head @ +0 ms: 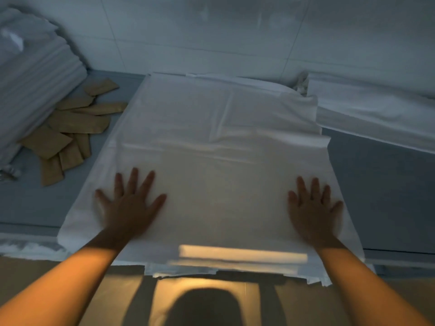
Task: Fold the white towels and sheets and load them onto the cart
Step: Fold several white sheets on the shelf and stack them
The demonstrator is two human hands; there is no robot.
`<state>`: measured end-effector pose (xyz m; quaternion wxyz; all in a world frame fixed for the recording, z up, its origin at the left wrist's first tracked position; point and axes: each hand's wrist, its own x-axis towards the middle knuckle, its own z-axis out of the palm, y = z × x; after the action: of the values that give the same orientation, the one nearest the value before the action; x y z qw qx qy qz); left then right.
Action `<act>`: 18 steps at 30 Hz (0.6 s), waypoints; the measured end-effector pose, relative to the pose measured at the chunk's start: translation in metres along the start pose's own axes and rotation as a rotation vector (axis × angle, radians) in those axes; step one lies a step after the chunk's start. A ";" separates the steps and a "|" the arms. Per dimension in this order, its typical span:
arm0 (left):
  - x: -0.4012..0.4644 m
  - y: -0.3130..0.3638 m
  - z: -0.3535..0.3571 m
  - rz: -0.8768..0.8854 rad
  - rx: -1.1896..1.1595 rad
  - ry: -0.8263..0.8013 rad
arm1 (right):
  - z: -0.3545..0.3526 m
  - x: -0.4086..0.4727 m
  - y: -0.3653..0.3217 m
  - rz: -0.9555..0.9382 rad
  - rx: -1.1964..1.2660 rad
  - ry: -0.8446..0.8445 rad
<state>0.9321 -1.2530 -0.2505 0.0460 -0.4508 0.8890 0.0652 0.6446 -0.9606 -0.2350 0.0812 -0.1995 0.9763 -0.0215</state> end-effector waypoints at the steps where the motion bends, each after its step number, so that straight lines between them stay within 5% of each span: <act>1: -0.001 0.001 -0.001 0.002 0.001 0.002 | 0.003 -0.005 -0.017 -0.004 0.016 -0.001; 6: -0.005 0.004 -0.010 -0.022 0.001 -0.054 | 0.024 -0.058 -0.090 -0.344 -0.059 0.071; 12: -0.052 0.020 0.006 0.035 -0.058 -0.022 | 0.019 -0.053 -0.021 -0.179 -0.113 0.006; 18: -0.043 0.031 0.011 0.041 -0.033 0.017 | 0.014 -0.033 -0.024 -0.232 -0.102 0.008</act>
<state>0.9322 -1.1991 -0.2528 0.0298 -0.4338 0.8972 0.0768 0.6858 -0.9701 -0.2423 0.0638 -0.3148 0.9468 0.0182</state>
